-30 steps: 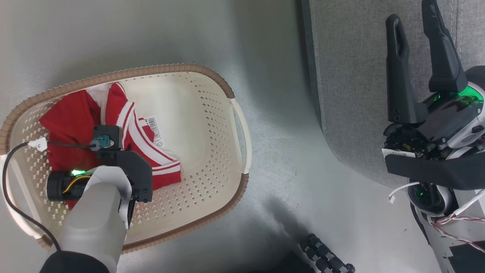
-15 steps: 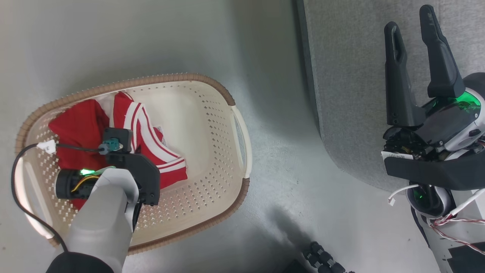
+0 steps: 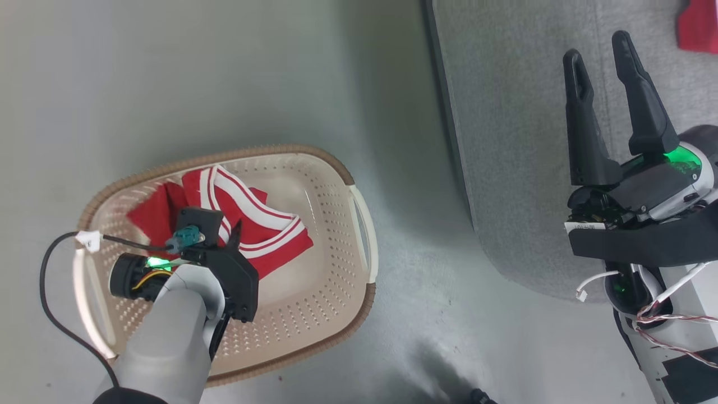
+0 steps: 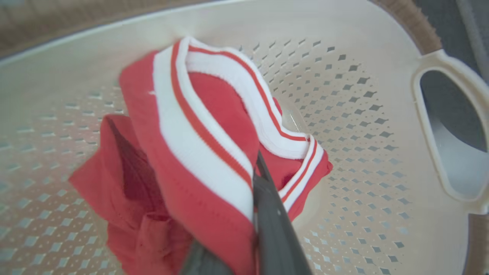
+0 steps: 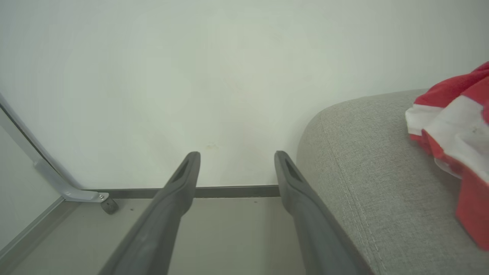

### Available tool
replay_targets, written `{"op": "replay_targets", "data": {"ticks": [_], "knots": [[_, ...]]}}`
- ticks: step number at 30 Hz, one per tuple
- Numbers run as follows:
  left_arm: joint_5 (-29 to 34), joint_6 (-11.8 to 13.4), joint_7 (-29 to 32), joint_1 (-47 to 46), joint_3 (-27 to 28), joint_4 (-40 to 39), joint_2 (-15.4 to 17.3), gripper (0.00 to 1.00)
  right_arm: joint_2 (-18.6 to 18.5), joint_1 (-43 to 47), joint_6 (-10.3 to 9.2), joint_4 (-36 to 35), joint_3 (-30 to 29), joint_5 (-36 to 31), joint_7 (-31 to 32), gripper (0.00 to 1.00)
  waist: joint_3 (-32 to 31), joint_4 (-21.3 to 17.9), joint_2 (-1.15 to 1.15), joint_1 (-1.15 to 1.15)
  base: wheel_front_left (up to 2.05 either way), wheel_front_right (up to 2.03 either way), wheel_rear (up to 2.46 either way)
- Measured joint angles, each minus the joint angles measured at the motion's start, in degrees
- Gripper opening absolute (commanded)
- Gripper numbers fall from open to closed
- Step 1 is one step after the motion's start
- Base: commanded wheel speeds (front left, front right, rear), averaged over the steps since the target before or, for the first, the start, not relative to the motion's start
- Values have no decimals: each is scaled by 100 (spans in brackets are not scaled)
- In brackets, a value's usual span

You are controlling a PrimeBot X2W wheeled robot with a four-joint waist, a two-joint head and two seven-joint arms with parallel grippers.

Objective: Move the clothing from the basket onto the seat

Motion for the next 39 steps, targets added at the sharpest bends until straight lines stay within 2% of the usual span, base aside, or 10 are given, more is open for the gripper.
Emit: {"op": "replay_targets", "data": {"ticks": [14,25,39], "knots": [[-30,-166,-435,476,-293,-422,-67,0,-241,325,0,561,-118,68,0,100,-1091,334,0,-1,0,0,0],[-368,-209,-492,1034,-647,-1289,-79,0,-319,618,0,860,-37,177,0,100,-2021,652,-1,-1,0,0,0],[-392,-216,-494,1325,-520,-2267,-82,0,-425,1363,0,1179,112,332,1,100,-3231,1022,-1,-2,0,0,0]]}}
